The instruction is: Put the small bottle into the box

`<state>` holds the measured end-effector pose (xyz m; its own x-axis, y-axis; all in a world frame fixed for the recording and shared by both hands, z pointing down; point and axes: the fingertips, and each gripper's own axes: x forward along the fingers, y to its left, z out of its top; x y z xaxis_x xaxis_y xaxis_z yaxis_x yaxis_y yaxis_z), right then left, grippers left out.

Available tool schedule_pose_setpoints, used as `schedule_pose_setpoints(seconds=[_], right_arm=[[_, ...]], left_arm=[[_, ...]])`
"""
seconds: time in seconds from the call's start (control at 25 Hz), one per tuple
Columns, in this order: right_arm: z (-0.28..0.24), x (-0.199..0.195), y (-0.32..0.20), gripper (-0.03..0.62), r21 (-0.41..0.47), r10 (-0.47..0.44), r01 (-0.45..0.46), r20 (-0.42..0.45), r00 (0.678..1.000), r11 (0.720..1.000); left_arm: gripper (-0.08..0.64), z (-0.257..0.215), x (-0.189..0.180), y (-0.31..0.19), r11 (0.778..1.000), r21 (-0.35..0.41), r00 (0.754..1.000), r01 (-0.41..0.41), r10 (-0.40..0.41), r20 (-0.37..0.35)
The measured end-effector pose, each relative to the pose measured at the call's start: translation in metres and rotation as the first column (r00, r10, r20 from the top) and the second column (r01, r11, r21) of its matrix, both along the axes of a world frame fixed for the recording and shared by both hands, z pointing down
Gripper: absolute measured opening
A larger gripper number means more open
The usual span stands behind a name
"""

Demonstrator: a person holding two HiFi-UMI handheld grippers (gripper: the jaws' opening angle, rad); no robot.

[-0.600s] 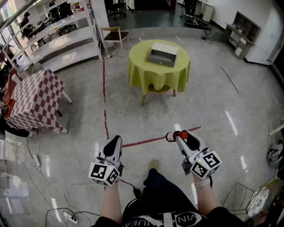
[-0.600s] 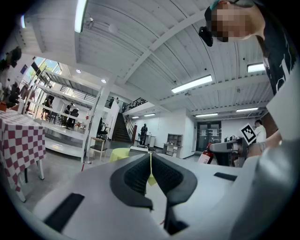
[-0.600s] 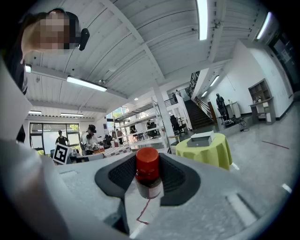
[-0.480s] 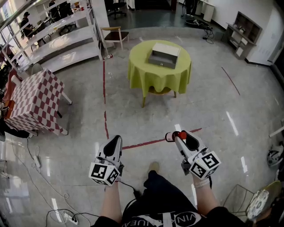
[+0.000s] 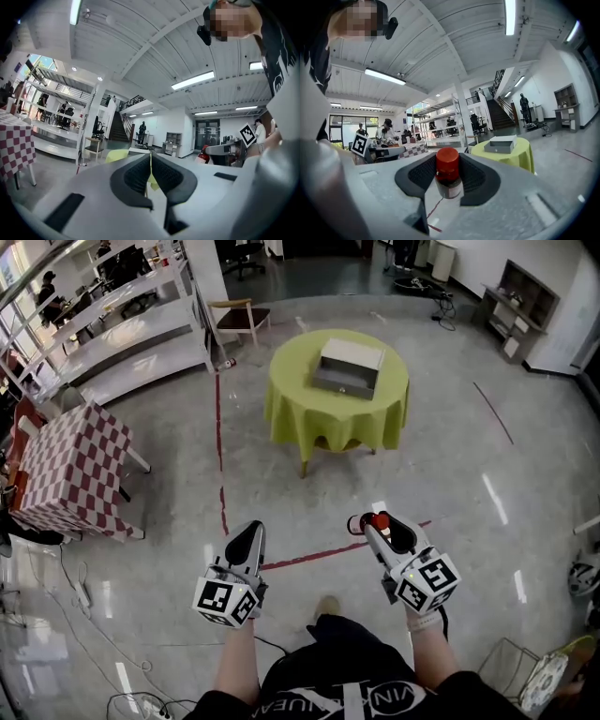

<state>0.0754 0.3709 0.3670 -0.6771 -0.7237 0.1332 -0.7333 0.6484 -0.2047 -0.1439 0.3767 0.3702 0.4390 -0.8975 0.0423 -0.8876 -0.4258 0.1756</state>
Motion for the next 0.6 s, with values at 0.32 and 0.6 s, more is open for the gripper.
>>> schedule_pose_setpoints(seconds=[0.32, 0.6], right_arm=[[0.005, 0.017, -0.049, 0.14, -0.003, 0.013, -0.013, 0.001, 1.0, 1.0], [0.006, 0.023, -0.065, 0.14, -0.004, 0.005, -0.005, 0.012, 1.0, 1.0]], left_arm=[[0.014, -0.005, 0.012, -0.05, 1.0, 0.013, 1.0, -0.006, 0.006, 0.008], [0.014, -0.002, 0.021, -0.068, 1.0, -0.007, 1.0, -0.017, 0.017, 0.011]])
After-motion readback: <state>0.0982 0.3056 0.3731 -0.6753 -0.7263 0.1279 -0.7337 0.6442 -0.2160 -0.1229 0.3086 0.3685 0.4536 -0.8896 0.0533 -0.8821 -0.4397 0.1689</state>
